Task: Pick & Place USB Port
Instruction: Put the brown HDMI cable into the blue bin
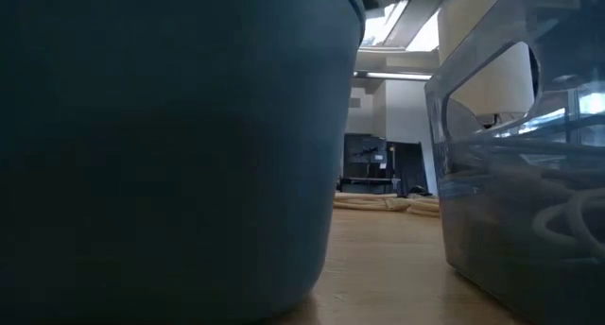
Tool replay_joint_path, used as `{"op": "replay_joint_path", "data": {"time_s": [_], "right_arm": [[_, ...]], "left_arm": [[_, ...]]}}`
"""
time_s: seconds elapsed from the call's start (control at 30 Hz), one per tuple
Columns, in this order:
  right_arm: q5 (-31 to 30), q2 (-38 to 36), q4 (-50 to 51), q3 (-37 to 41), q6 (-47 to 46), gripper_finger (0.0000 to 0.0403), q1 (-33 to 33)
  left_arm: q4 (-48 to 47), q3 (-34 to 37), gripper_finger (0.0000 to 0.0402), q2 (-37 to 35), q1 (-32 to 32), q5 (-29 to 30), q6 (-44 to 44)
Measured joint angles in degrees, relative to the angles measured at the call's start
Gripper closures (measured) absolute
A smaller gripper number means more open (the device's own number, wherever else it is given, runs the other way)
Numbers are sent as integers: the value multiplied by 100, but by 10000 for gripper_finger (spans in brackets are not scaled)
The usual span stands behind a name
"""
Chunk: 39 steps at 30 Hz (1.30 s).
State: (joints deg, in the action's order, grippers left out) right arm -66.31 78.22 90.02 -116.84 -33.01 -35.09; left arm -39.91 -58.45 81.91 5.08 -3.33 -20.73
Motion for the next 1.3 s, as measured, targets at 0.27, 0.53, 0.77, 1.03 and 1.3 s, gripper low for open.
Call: {"op": "replay_joint_path", "data": {"time_s": [0.27,0.53,0.77,1.03,1.3], "right_arm": [[189,2,0,0,-103,403,0],[176,2,0,0,-103,403,0],[160,2,-1,0,-126,403,0],[165,4,-23,0,-106,403,237],[293,4,-22,0,-103,403,345]], "left_arm": [[-1923,173,259,-1620,-1151,1755,117],[-1928,1037,258,-2042,-2032,1539,905],[-1531,1565,258,-1988,-2831,984,1402],[-1364,1554,258,-1504,-3903,101,1982],[-1122,1514,258,-470,-4453,-368,2661]]}}
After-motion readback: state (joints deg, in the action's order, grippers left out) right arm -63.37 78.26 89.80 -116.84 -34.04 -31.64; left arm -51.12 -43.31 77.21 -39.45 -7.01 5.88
